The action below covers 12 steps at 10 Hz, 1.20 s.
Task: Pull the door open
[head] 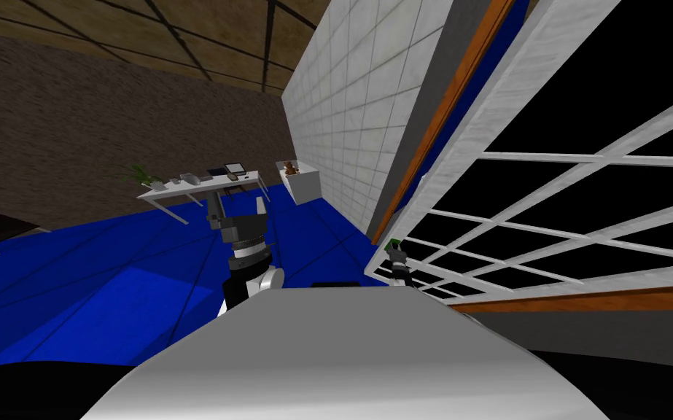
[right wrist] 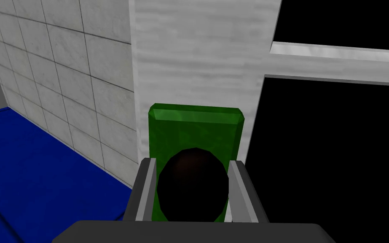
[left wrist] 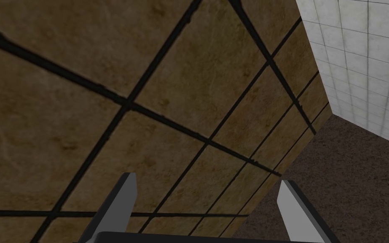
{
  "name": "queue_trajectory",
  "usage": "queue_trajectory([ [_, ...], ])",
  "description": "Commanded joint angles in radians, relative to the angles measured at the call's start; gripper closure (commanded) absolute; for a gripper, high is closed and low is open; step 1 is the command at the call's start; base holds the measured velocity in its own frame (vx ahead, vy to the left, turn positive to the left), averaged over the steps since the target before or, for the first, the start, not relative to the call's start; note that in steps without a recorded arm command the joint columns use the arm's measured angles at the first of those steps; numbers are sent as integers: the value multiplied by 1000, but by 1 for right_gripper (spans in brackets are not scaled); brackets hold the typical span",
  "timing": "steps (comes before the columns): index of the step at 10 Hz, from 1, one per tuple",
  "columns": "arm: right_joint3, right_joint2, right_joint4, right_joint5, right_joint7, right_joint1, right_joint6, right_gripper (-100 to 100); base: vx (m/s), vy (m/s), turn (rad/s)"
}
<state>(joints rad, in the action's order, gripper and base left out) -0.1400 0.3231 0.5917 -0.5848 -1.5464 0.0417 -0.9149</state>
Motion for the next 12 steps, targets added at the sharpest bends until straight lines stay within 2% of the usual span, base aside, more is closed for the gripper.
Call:
queue_trajectory([
  [1, -20, 6, 9, 11, -15, -8, 1, 100, -185, -8, 65],
  [5, -67, 27, 23, 40, -56, -20, -7, 100, -226, -13, 57],
  [6, -60, 26, 24, 35, -50, -18, -6, 100, -102, -9, 22],
  [7, -84, 34, 31, 48, -67, -28, -11, 100, -122, -13, 58],
  [12, -141, 64, 50, 81, -113, -47, -32, 100, -193, -24, 49],
])
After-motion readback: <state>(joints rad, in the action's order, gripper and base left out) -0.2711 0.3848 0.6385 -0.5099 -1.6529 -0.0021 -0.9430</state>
